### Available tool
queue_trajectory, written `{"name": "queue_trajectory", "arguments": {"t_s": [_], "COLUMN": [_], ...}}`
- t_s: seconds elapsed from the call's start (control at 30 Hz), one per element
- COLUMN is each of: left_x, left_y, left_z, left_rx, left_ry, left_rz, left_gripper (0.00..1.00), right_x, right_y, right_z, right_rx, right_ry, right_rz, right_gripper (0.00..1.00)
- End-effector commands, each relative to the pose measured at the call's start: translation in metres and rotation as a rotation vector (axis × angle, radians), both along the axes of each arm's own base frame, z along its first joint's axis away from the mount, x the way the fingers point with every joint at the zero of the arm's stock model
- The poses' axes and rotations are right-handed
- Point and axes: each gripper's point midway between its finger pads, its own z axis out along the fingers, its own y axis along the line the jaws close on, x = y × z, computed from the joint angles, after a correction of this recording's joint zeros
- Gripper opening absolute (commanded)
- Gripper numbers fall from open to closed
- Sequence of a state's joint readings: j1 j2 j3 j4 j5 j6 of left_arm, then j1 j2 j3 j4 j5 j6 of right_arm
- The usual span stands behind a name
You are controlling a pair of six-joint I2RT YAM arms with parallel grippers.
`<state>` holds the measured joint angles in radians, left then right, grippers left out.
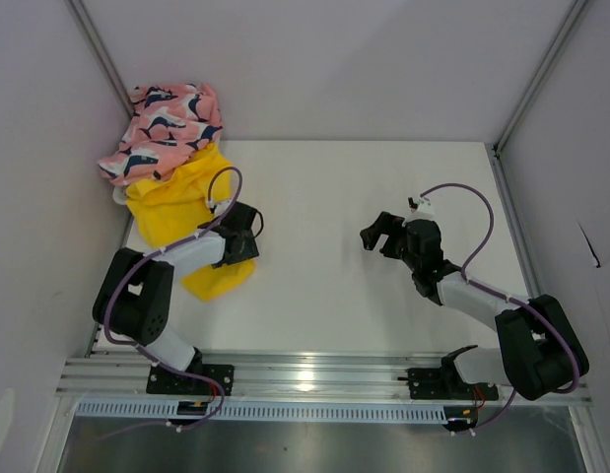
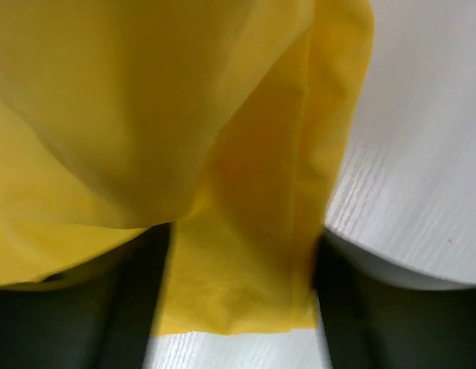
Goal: Fold and stack the shorts
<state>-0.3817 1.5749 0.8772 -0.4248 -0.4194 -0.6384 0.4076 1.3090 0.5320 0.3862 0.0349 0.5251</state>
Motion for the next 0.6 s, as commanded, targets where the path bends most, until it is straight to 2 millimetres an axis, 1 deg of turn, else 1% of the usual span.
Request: {"name": "queue_trajectory", "arguments": {"t_s": [0.0, 0.07, 0.1, 0.13, 0.17, 0.2, 0.23, 0.27, 0.3, 0.33, 0.37, 0.4, 0.43, 0.47, 0.5, 0.53, 0.57], "left_x": [0.02, 0.022, 0.021, 0.02, 0.019, 0.017, 0.015, 0.015, 0.019, 0.012, 0.012, 0.021, 0.02, 0.017, 0.026, 0.027, 0.027], "left_y": [-0.004, -0.003, -0.003, -0.003, -0.002, -0.002, -0.001, 0.005, 0.007, 0.016, 0.026, 0.027, 0.037, 0.042, 0.034, 0.035, 0.033], "left_z": [0.014, 0.015, 0.014, 0.014, 0.016, 0.017, 0.027, 0.036, 0.052, 0.07, 0.087, 0.119, 0.146, 0.161, 0.194, 0.213, 0.24], "left_rx": [0.027, 0.036, 0.039, 0.042, 0.04, 0.037, 0.031, 0.049, 0.055, 0.074, 0.102, 0.092, 0.077, 0.061, -0.015, -0.046, -0.092], "left_ry": [-0.06, -0.067, -0.064, -0.059, -0.057, -0.055, -0.073, -0.096, -0.13, -0.149, -0.184, -0.25, -0.311, -0.34, -0.419, -0.468, -0.545], "left_rz": [-0.023, -0.039, -0.044, -0.048, -0.044, -0.039, -0.035, -0.014, 0.005, 0.024, 0.053, 0.062, 0.095, 0.117, 0.099, 0.112, 0.116], "left_gripper": [0.61, 0.44, 0.23, 0.07, 0.0, 0.0, 0.0, 0.0, 0.0, 0.0, 0.0, 0.0, 0.0, 0.0, 0.0, 0.0, 0.0], "right_x": [0.011, 0.011, 0.011, 0.011, 0.011, 0.01, 0.01, 0.011, 0.011, 0.01, 0.01, 0.01, 0.01, 0.011, 0.01, 0.01, 0.011], "right_y": [0.004, 0.004, 0.004, 0.004, 0.004, 0.004, 0.004, 0.003, 0.004, 0.004, 0.004, 0.004, 0.004, 0.004, 0.005, 0.005, 0.005], "right_z": [0.02, 0.02, 0.02, 0.02, 0.019, 0.019, 0.019, 0.019, 0.019, 0.019, 0.019, 0.019, 0.02, 0.02, 0.02, 0.019, 0.019], "right_rx": [0.029, 0.03, 0.03, 0.03, 0.029, 0.029, 0.03, 0.031, 0.03, 0.03, 0.032, 0.031, 0.033, 0.032, 0.033, 0.033, 0.033], "right_ry": [-0.047, -0.047, -0.047, -0.047, -0.046, -0.046, -0.045, -0.045, -0.045, -0.044, -0.045, -0.045, -0.047, -0.046, -0.047, -0.046, -0.044], "right_rz": [0.002, 0.002, 0.0, 0.002, 0.0, 0.002, 0.003, 0.0, 0.002, 0.003, 0.003, 0.003, 0.006, 0.006, 0.008, 0.009, 0.009], "right_gripper": [1.0, 0.99, 0.99, 1.0, 0.99, 1.0, 1.0, 1.0, 1.0, 1.0, 0.99, 0.99, 0.99, 0.99, 0.99, 0.99, 1.0]}}
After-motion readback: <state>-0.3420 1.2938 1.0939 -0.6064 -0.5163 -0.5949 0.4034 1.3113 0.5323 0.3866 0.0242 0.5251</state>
